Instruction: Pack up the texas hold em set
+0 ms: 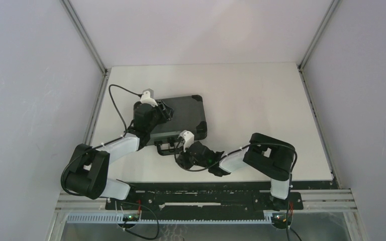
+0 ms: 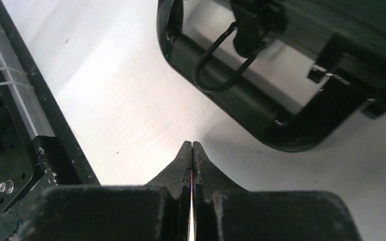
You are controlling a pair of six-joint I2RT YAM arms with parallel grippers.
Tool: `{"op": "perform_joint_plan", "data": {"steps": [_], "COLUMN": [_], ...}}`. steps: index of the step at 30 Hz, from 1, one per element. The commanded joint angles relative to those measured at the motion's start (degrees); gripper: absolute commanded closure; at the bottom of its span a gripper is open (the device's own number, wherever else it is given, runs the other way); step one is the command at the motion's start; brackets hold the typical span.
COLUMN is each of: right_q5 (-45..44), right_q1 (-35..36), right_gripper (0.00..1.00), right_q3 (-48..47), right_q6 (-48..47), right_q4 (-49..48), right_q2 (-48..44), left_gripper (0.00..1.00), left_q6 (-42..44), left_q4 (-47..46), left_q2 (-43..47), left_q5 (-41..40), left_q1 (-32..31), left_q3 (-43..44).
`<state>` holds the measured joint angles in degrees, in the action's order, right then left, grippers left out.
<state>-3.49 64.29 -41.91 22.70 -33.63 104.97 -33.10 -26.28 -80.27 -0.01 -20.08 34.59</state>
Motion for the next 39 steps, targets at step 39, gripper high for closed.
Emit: {"op": "perform_joint_plan", "data": {"steps": [39], "right_q5": [9.7], "right_q1": [-11.1], "right_gripper": [1.00], "right_q3": [-9.9], "right_q6": [5.5], "right_q4": [-19.2], "right_q2": [11.6], "left_gripper": [0.50], "left_q6": [0.1], "left_q4": [5.0], "left_q2": [-1.2], "left_q5": [-0.5], "left_q1": [0.1], "left_q3": [-1.5]}}
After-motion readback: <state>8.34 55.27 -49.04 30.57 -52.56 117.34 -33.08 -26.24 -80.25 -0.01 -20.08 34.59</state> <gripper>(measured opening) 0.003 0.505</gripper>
